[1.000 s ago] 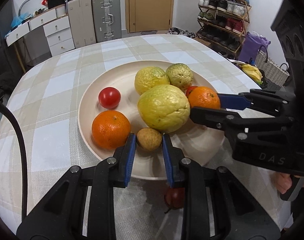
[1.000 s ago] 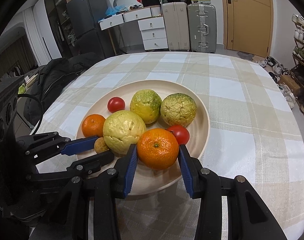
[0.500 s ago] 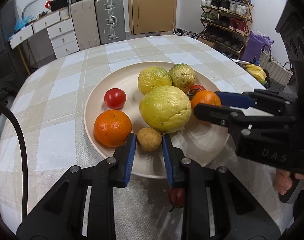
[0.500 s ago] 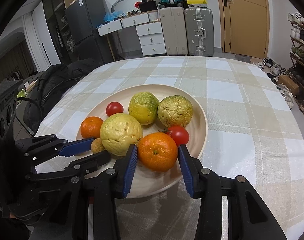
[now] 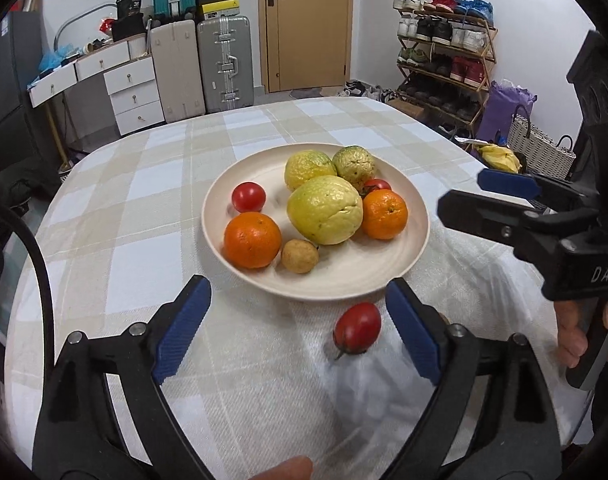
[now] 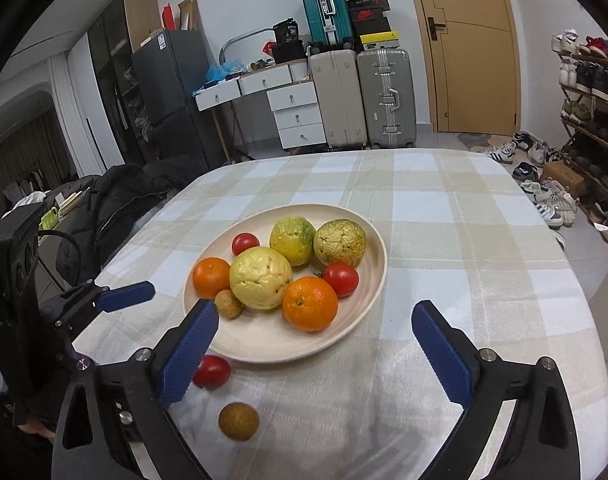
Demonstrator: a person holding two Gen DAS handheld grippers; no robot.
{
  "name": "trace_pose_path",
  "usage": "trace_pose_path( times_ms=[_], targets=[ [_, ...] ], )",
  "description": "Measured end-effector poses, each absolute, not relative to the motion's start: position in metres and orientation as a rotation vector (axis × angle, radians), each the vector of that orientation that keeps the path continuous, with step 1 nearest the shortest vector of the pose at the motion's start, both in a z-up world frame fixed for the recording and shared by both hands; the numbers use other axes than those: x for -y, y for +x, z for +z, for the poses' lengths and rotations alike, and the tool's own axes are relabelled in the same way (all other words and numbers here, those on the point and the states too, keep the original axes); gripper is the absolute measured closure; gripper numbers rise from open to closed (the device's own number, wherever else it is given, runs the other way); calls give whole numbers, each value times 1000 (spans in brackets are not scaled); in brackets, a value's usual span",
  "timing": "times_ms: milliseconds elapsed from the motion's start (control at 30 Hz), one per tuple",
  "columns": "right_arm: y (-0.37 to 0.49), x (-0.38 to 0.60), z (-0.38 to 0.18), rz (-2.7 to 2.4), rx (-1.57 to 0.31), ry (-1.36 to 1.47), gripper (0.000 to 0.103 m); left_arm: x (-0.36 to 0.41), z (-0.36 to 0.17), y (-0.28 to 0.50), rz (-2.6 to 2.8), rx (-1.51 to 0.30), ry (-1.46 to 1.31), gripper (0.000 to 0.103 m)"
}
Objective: Organize fruits
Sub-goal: 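Move both grippers toward the remaining red tomato and brown fruit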
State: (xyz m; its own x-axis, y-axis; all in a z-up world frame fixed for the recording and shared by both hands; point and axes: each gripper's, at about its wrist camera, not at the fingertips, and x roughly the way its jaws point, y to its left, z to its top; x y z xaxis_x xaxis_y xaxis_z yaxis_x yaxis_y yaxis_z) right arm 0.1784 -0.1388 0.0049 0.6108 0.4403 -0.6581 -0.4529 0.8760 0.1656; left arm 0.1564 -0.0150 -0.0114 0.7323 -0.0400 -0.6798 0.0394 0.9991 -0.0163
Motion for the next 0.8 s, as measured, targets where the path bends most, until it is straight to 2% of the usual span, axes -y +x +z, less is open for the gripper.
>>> trace_pose_path(
  times_ms=[100, 333, 800],
  targets=[
    [168, 142, 5, 520, -766, -28, 0, 14, -8, 142, -30, -738, 5, 1],
    [148, 147, -1, 538, -788, -44, 0, 16, -7, 115, -33, -745, 1, 1],
    [146, 147, -21, 509, -879, -131, 0, 17, -15, 115, -23, -781, 7, 1]
  ],
)
